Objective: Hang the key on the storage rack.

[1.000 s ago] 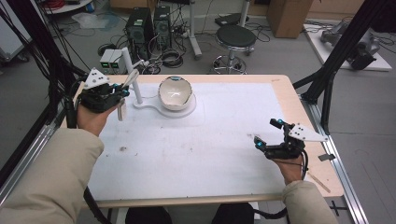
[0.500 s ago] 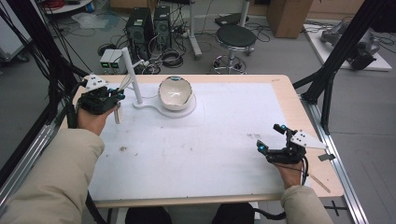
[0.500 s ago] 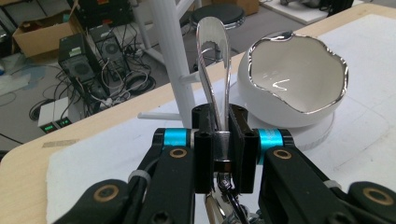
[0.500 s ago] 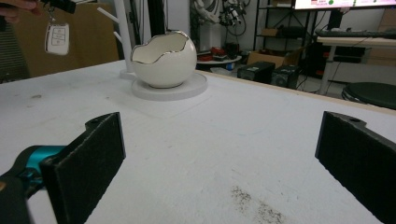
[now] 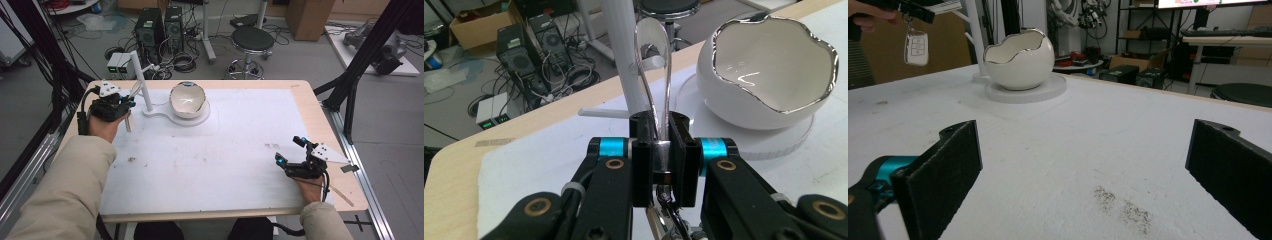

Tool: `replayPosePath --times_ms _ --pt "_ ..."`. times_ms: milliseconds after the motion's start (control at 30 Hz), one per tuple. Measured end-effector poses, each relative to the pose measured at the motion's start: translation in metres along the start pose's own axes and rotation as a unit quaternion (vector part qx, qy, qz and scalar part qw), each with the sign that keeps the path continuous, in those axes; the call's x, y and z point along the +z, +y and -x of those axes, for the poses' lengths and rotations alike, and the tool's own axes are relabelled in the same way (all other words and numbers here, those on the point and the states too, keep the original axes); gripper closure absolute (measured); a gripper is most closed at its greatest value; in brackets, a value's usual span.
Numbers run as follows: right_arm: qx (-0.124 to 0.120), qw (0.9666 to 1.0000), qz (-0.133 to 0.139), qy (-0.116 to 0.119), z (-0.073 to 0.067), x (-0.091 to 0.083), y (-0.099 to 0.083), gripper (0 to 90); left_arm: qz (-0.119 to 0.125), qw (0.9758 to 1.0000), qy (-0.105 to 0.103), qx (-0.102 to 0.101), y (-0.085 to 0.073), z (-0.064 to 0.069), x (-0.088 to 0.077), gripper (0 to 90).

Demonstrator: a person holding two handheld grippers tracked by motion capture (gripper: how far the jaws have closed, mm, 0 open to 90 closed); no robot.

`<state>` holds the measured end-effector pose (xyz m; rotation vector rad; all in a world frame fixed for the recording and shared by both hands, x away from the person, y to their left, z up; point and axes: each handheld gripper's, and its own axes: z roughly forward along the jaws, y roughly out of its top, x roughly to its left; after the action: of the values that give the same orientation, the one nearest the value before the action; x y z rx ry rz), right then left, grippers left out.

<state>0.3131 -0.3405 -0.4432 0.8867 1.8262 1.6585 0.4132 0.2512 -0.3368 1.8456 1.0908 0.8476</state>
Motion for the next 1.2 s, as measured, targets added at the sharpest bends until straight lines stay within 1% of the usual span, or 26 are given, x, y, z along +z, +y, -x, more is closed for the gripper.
replayPosePath --times_ms 33,133,167,200,267,300,433,467,533,667,733,767,800,833,867,900,933,967,1000,1067,1100,1133,1200 --pt "-0.002 1.0000 -0.001 0.000 0.001 0.000 -0.001 0.6 -0.006 1.0000 0.004 0.005 0.000 0.000 0.001 81.7" --pt "0.004 0.9999 -0.010 -0.002 0.002 -0.001 -0.005 0.6 -0.010 0.9999 0.006 0.005 -0.001 -0.001 0.005 81.7" --pt "0.004 0.9999 -0.010 -0.002 0.002 -0.001 -0.005 0.6 -0.010 0.9999 0.006 0.005 -0.002 -0.001 0.006 81.7" --pt "0.001 1.0000 -0.004 -0.003 0.003 -0.001 -0.005 0.6 -0.013 0.9999 0.004 0.003 -0.002 -0.001 0.008 81.7" --pt "0.005 1.0000 -0.006 -0.003 0.003 -0.001 -0.005 0.6 -0.017 0.9998 0.005 0.002 -0.004 -0.002 0.010 81.7" --pt "0.003 1.0000 -0.005 -0.003 0.003 -0.001 -0.005 0.6 -0.018 0.9998 0.005 0.005 -0.004 -0.003 0.012 81.7" --pt "0.001 1.0000 -0.007 -0.004 0.002 -0.001 -0.006 0.6 -0.024 0.9997 0.008 0.002 -0.006 -0.003 0.016 81.6" --pt "-0.002 1.0000 -0.004 -0.006 0.002 -0.001 -0.006 0.6 -0.024 0.9997 0.007 0.002 -0.007 -0.004 0.018 81.7" --pt "0.003 1.0000 -0.003 -0.005 0.002 -0.002 -0.006 0.6 -0.027 0.9996 0.007 0.000 -0.008 -0.004 0.020 81.6" --pt "0.003 1.0000 0.000 -0.008 0.002 -0.002 -0.006 0.6 -0.032 0.9995 0.006 -0.002 -0.010 -0.005 0.023 81.6" --pt "0.002 1.0000 0.001 -0.009 0.002 -0.002 -0.007 0.6 -0.034 0.9994 0.003 -0.004 -0.012 -0.007 0.024 81.5" --pt "0.003 0.9999 0.000 -0.011 0.001 -0.002 -0.007 0.6 -0.034 0.9994 -0.002 -0.007 -0.014 -0.007 0.024 81.5" --pt "0.003 0.9999 0.000 -0.012 0.001 -0.002 -0.007 0.6 -0.031 0.9994 -0.011 -0.012 -0.017 -0.008 0.025 81.2" --pt "-0.001 0.9999 0.000 -0.013 0.001 -0.002 -0.006 0.6 -0.037 0.9991 -0.016 -0.013 -0.019 -0.008 0.025 78.4" --pt "-0.001 0.9999 -0.001 -0.013 0.001 -0.002 -0.007 0.6 -0.041 0.9990 -0.012 -0.009 -0.020 -0.008 0.024 70.5" --pt "-0.001 0.9999 -0.001 -0.013 0.001 -0.002 -0.007 0.6 -0.029 0.9995 -0.009 -0.013 -0.023 -0.007 0.023 70.5" --pt "-0.007 0.9999 0.001 -0.014 0.000 -0.002 -0.007 0.7 -0.015 0.9995 -0.014 -0.024 -0.027 -0.009 0.020 51.7" --pt "-0.007 0.9999 0.001 -0.014 0.000 -0.002 -0.007 0.7 -0.010 0.9986 -0.029 -0.042 -0.031 -0.010 0.017 51.7" --pt "-0.008 0.9999 0.002 -0.015 0.000 -0.002 -0.007 0.6 -0.004 0.9980 -0.039 -0.049 -0.035 -0.011 0.013 47.9" --pt "-0.008 0.9998 0.005 -0.018 0.000 -0.002 -0.007 0.6 0.024 0.9978 -0.041 -0.047 -0.044 -0.010 0.003 34.9" --pt "-0.006 0.9998 0.005 -0.017 0.000 -0.003 -0.007 0.6 0.035 0.9972 -0.047 -0.046 -0.050 -0.010 -0.002 29.2" --pt "-0.004 0.9998 0.003 -0.019 0.000 -0.003 -0.007 0.6 0.046 0.9963 -0.053 -0.049 -0.055 -0.009 -0.007 25.2" --pt "-0.003 0.9998 0.004 -0.017 0.000 -0.002 -0.007 0.6 0.049 0.9955 -0.068 -0.044 -0.064 -0.008 -0.016 15.9"
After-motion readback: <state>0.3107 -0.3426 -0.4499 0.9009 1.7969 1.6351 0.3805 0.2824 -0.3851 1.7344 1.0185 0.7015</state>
